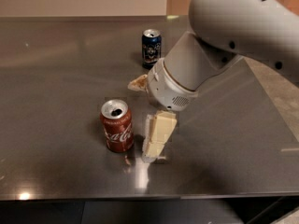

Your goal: Knock coke can over

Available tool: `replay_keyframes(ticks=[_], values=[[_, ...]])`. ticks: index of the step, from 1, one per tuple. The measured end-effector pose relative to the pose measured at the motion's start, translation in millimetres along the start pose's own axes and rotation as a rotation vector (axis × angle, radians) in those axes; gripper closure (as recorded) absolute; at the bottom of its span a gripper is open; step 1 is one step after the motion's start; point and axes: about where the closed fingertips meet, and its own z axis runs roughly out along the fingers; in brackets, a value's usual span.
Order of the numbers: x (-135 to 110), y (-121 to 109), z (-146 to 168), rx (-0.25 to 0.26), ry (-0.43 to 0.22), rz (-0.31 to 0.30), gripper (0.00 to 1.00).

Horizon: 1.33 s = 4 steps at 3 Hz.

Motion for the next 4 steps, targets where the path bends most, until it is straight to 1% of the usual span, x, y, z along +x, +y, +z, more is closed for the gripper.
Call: replay_keyframes(ticks=[1,2,3,4], values=[[-20.0,-8.1,15.0,-0.018,-0.069,-0.015,0.00],[-33.5,-10.7,24.8,-0.042,-0.118,-0.013,0.00],[-41.1,-13.3,29.3,-0.054,-0.140,-0.020,0.17],[-39.3,-18.5,26.7,-0.047,-0.141,-0.019,0.41]])
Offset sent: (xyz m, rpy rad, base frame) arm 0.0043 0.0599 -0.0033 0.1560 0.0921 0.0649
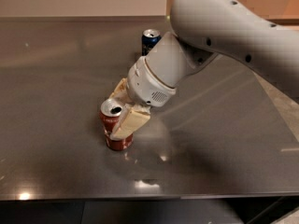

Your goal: Knock coke can over

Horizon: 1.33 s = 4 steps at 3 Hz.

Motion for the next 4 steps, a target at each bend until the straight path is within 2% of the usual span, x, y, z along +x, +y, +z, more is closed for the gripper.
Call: replay_keyframes(ticks=[1,2,3,4], values=[[-1.9,-6.4,-12.3,0.007,0.014,-0.001,0.64],[-12.5,-12.2,-34.5,0.014,0.139,-0.008,0.88],[-12.9,-18.5,-52.4,0.009,0.332,0.000,1.00],[8.7,-31.0,-70.8,0.004,0.528,0.005,1.00]])
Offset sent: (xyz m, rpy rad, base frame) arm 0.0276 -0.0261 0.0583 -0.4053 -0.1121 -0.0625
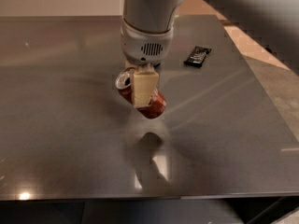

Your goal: Knock coke can over

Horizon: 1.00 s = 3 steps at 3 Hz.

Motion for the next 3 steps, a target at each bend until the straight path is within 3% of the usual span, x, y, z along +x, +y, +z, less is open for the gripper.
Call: replay_keyframes(ticks=[1,2,3], values=[[30.8,-16.6,4.0,-0.016,0.117,0.005,1.00],[55.6,-25.9,18.1,-0.052,0.154,-0.007,1.00],[70.4,-29.3,32.0,-0.094,0.178,-0.035,0.82]])
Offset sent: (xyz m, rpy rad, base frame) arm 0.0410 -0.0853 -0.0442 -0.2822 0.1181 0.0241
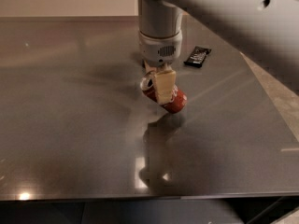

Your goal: Knock coke can over

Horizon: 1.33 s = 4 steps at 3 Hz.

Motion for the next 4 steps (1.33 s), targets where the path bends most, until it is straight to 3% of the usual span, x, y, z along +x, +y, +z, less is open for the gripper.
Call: replay_keyframes(ticks=[2,3,4], values=[[6.8,-9.2,15.2,-0.026,0.057,-0.047,0.36],[2.5,-18.6,15.4,0.013,0.041,-0.048,0.12],[-0.5,-25.2,15.4,0.041,0.030,-0.048,0.00]])
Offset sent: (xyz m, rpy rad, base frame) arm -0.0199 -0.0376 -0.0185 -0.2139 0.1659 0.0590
